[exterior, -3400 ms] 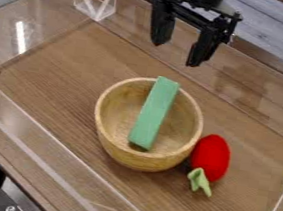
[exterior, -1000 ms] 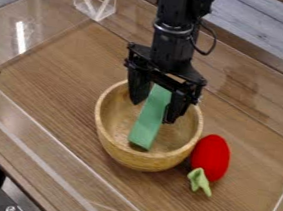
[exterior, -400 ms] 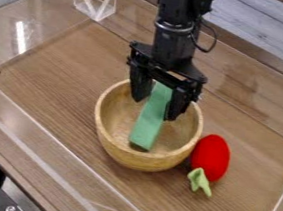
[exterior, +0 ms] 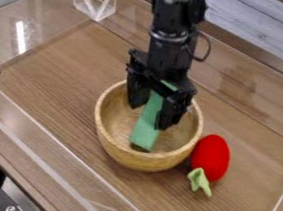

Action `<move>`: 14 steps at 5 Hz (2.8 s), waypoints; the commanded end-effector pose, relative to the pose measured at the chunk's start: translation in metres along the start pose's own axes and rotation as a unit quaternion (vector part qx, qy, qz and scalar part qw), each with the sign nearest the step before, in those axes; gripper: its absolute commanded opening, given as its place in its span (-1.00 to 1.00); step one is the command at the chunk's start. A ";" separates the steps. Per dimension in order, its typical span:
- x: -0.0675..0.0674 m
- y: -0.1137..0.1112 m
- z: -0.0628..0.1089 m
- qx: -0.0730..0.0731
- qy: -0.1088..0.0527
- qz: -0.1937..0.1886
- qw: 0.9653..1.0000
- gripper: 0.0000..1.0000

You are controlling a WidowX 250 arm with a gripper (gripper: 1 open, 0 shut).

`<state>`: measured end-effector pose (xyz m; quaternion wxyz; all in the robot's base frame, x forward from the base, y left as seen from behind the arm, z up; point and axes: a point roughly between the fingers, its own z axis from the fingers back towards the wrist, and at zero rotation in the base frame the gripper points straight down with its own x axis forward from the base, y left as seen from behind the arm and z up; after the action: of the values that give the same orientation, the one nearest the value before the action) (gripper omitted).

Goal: Remove the green block from the brown bowl and put it on the table

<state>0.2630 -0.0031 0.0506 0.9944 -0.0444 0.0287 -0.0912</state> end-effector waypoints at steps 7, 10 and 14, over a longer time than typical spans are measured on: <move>-0.006 0.083 0.107 0.005 -0.094 0.082 0.992 -1.00; 0.018 0.076 0.072 0.007 -0.097 0.129 0.987 -1.00; 0.022 0.088 0.071 0.003 -0.098 0.063 0.993 -1.00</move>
<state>0.3013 0.0842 0.0927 0.9975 -0.0587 -0.0348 -0.0170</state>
